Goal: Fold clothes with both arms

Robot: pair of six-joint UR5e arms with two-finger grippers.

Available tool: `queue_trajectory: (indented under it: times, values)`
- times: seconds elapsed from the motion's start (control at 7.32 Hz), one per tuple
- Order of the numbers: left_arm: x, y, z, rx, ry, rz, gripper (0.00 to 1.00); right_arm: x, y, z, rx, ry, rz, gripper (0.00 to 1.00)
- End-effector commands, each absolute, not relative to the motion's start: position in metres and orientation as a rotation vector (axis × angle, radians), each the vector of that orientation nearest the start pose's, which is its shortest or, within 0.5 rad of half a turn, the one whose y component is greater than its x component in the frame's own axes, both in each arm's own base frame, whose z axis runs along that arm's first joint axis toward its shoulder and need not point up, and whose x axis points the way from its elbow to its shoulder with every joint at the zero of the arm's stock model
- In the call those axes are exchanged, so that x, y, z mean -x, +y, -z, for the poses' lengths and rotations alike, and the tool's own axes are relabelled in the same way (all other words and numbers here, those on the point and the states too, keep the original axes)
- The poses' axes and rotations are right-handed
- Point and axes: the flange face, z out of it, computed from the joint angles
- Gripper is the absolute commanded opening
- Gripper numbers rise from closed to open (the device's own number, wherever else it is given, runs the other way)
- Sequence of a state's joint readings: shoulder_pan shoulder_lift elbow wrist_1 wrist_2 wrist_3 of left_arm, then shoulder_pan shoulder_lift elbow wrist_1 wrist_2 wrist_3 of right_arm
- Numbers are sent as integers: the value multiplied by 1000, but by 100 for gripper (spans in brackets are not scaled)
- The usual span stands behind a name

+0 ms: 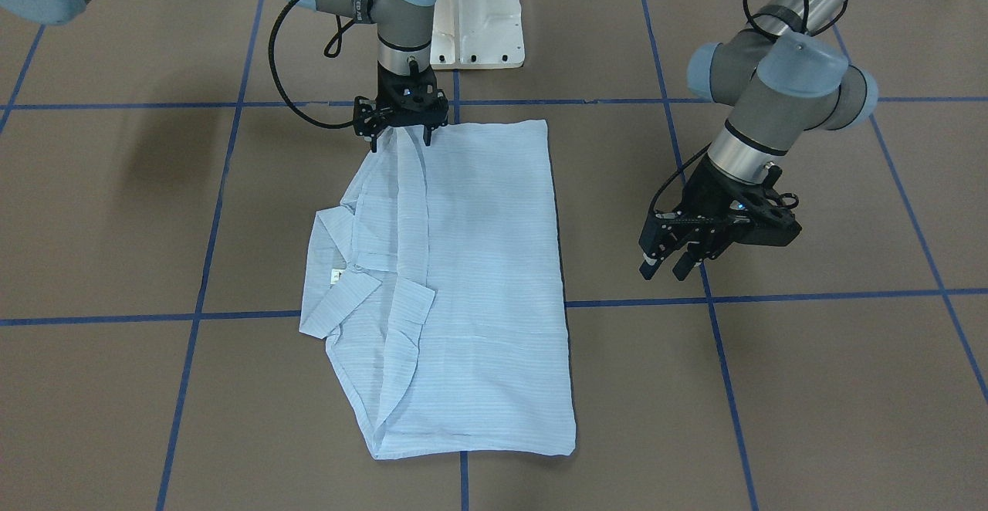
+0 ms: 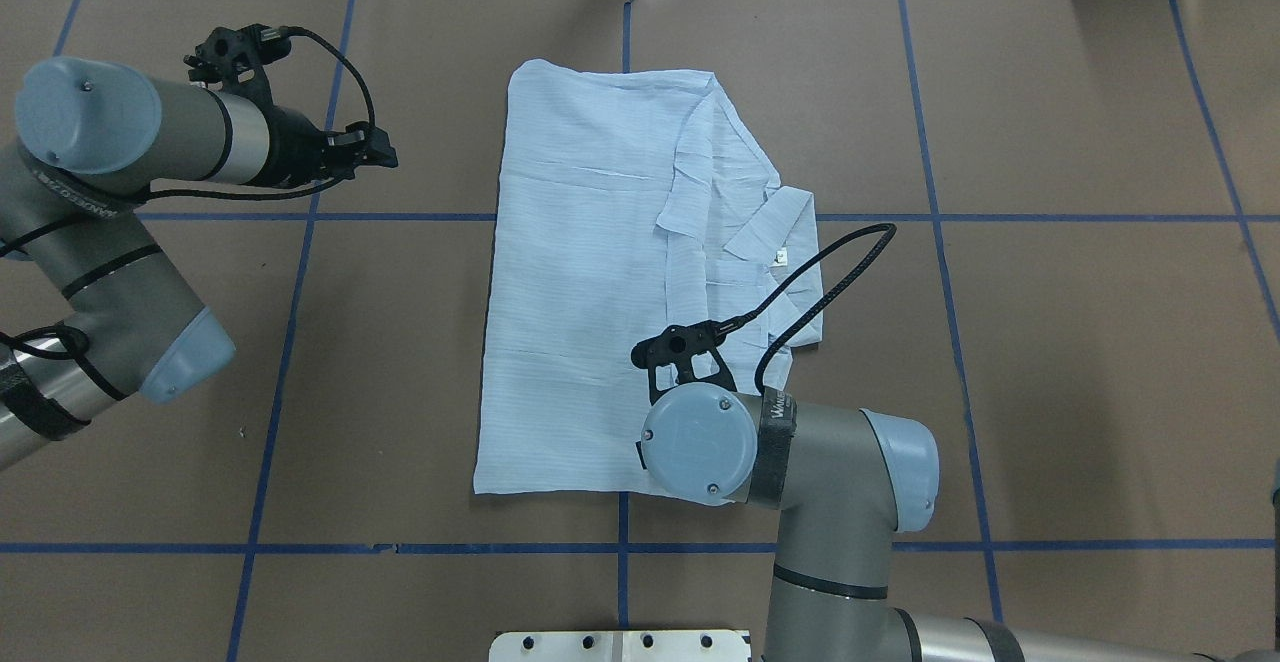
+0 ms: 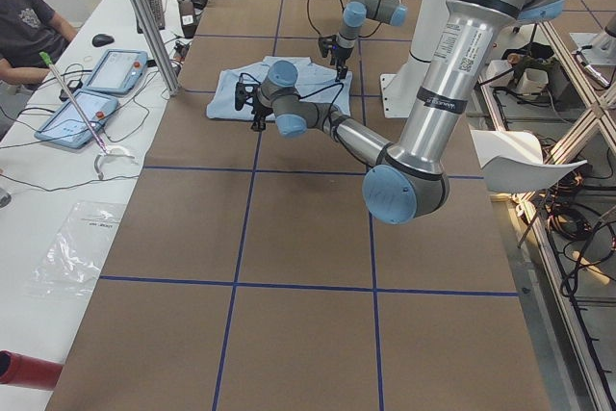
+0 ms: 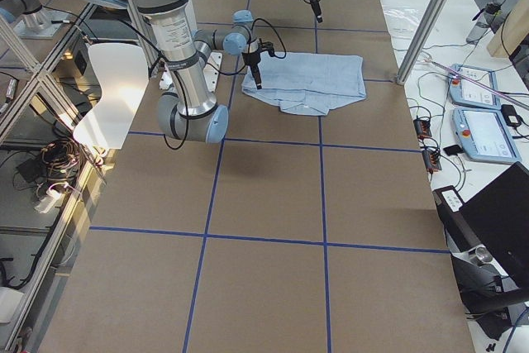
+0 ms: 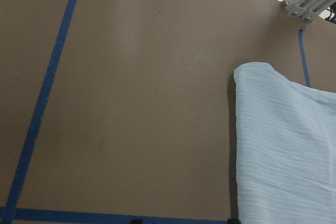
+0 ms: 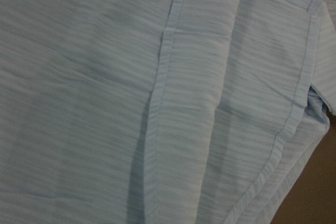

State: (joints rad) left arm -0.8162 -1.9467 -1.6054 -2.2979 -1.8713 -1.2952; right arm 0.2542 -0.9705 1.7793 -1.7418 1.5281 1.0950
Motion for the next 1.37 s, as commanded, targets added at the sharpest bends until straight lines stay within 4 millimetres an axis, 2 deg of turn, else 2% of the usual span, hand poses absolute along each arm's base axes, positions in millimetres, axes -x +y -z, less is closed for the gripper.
queue_trajectory:
  times: [0.0,0.14,0.27,0.41,0.68,0.82,1.09,1.23]
  values:
    - [-366,-540,-351,-356,1107,309,62,597,-299,-264,-265,-543,235,100]
    - [-366,-540,-349,-358,1112,308,62,591,-303,-269,-263,-522,244,100]
    - [-367,-539,-348,-359,1115,306,62,578,-311,-281,-250,-492,231,100]
    - [-367,-539,-346,-359,1117,307,62,556,-313,-293,-255,-485,237,100]
    - [-366,-538,-343,-357,1124,315,63,503,-301,-336,-244,-450,239,100]
    - [-366,-538,-342,-353,1127,319,63,489,-297,-342,-243,-449,238,100]
    - [-365,-536,-336,-352,1139,328,63,493,-299,-338,-249,-451,231,100]
    - [-365,-535,-335,-353,1141,327,63,491,-310,-333,-258,-461,202,100]
